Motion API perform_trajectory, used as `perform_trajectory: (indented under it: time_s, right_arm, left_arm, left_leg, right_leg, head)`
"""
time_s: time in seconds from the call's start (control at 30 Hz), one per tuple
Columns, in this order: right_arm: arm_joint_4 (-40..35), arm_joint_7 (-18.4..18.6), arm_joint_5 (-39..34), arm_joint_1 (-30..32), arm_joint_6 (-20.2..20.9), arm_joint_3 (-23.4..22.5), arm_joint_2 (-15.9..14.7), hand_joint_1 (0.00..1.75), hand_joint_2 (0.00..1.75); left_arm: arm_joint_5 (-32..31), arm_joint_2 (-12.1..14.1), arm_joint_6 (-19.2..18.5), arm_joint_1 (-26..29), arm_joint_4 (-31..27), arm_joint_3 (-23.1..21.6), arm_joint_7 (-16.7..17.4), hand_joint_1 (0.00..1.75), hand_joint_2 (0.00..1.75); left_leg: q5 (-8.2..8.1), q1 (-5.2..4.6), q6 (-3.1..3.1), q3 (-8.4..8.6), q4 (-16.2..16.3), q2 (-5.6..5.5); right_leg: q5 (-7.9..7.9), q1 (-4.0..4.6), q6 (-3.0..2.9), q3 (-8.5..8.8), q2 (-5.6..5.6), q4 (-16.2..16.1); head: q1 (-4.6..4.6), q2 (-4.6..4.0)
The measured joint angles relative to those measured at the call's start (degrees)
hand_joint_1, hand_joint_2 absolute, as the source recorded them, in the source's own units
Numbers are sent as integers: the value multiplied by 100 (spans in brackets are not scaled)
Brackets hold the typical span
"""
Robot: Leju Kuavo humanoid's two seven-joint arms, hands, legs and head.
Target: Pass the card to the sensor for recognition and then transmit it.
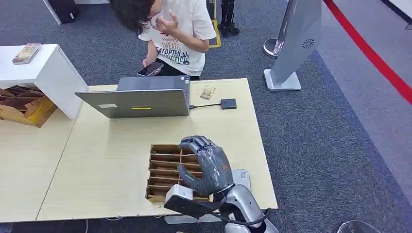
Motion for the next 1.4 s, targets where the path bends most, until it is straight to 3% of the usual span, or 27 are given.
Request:
perform_trajectory:
  time_s: [0.3,0.37,0.47,0.53,0.77,0.8,1.1,1.27,1.4]
  right_arm:
    - [254,42,61,-39,22,160,-55,59,175]
    - [304,88,101,-74,42,204,-68,72,175]
    - [413,149,162,-126,35,265,-72,72,175]
    - [503,173,197,-150,24,284,-72,91,175]
    - [700,260,287,-233,11,289,-72,91,175]
    - [724,265,308,-254,7,289,-72,98,175]
    - [1137,245,334,-601,-90,267,-72,89,175]
    - [1250,273,372,-666,-105,234,-72,93,175]
    - [1333,319,398,-708,-103,193,-72,84,175]
  left_arm:
    - [0,-9,0,-1,33,0,0,0,0]
    - [-9,-7,-5,-1,37,0,0,0,0]
    - [-18,-7,-7,-2,37,0,0,0,0]
    - [-33,-7,-7,-2,37,0,4,0,0]
    - [-52,-4,22,-6,37,0,37,0,0]
    - [-55,-4,28,-6,37,0,42,0,0]
    - [-74,-4,70,-17,37,-17,66,0,0]
    - [-76,-2,72,-19,37,-20,70,0,0]
    - [-77,0,74,-19,35,-22,70,0,0]
  left_leg:
    - [0,0,0,0,0,0]
    - [0,0,0,0,0,0]
    - [0,0,0,0,0,0]
    - [0,0,0,0,0,0]
    - [0,0,0,0,0,0]
    - [0,0,0,0,0,0]
    - [1,0,0,1,0,0]
    - [0,0,0,1,0,0]
    - [0,0,0,1,0,0]
  right_leg:
    - [0,0,0,0,0,0]
    - [0,0,0,0,0,0]
    - [0,0,0,0,0,0]
    - [0,0,0,1,0,0]
    - [0,0,0,1,0,0]
    - [0,0,0,1,0,0]
    - [1,0,0,1,0,0]
    - [1,0,0,1,0,0]
    - [1,0,0,1,0,0]
  head:
    - [2,0]
    - [0,0]
    - [0,0]
    - [2,0]
    - [2,0]
    - [2,0]
    - [2,0]
    - [2,0]
    - [2,0]
